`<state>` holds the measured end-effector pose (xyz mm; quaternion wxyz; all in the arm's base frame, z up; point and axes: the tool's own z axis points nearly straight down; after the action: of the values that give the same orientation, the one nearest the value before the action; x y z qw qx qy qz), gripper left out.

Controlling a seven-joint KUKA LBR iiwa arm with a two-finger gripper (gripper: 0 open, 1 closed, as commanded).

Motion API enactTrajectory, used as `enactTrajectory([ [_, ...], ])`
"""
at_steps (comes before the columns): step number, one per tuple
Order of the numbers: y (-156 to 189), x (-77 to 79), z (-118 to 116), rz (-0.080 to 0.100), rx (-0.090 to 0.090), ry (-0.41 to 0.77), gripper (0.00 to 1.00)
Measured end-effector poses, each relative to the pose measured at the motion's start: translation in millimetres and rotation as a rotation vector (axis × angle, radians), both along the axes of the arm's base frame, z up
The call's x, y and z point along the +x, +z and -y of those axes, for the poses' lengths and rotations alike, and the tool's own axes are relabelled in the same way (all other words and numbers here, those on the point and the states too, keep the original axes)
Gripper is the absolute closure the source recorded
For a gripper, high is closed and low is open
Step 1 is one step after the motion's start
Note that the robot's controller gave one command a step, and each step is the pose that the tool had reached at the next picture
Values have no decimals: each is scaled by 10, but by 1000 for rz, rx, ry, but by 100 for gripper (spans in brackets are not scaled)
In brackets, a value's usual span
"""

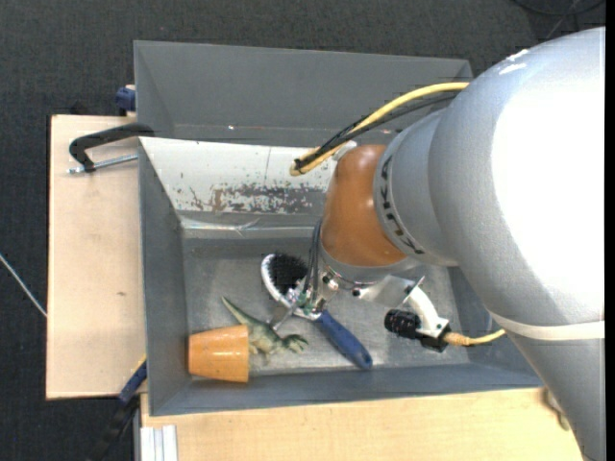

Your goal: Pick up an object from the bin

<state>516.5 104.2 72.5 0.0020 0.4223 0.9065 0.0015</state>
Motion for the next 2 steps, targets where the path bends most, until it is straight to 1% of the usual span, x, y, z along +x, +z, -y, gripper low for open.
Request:
enactTrajectory([
  [1, 15, 8, -4, -2, 0, 2, 0],
  [2, 29, 26, 4, 2, -2, 1, 100],
])
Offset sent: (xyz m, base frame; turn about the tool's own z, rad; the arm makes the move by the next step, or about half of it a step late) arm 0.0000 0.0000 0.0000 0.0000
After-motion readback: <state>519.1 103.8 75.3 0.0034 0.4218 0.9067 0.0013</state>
